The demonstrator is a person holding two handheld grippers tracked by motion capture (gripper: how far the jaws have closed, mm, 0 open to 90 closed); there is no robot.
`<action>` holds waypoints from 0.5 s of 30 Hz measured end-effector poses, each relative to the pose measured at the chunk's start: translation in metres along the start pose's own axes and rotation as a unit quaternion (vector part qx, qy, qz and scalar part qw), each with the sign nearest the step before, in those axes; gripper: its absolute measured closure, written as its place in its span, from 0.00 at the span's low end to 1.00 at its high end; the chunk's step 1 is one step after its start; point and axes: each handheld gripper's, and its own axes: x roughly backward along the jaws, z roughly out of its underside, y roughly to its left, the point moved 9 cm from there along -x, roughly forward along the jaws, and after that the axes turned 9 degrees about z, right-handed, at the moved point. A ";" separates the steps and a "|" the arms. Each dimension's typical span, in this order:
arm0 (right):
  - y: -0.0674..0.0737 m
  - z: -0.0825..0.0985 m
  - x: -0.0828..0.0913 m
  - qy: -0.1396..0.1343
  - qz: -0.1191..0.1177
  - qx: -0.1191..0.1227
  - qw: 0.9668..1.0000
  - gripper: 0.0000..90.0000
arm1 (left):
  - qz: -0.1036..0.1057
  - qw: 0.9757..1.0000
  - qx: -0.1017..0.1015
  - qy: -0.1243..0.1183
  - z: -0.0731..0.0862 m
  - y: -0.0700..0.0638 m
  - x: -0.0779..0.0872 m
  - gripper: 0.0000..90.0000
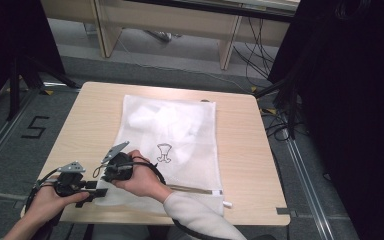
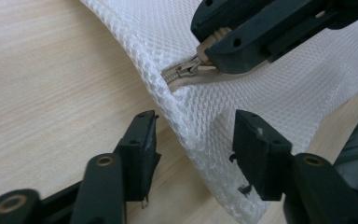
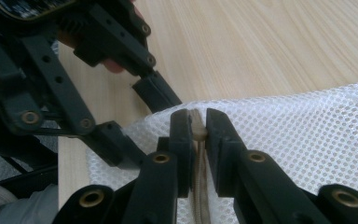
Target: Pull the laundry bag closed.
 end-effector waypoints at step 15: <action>0.001 0.002 0.005 0.004 -0.002 0.016 1.000 0.91 | 0.015 0.999 0.027 0.015 0.000 0.002 -0.007 0.79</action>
